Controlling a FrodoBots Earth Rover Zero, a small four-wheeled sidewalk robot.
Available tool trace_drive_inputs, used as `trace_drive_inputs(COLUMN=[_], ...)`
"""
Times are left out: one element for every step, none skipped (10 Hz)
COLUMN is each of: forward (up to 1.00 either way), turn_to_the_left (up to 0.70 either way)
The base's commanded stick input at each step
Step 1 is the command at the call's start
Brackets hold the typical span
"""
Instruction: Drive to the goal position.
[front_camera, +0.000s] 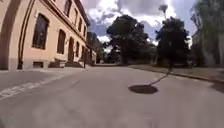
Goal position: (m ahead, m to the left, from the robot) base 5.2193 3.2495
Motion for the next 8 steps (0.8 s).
trace_drive_inputs(forward=[0.85,0.85,0.85,0.85,0.85,0.85,0.85,0.85], turn_to_the_left=[0.01,0.01,0.01,0.01,0.01,0.01,0.01,0.01])
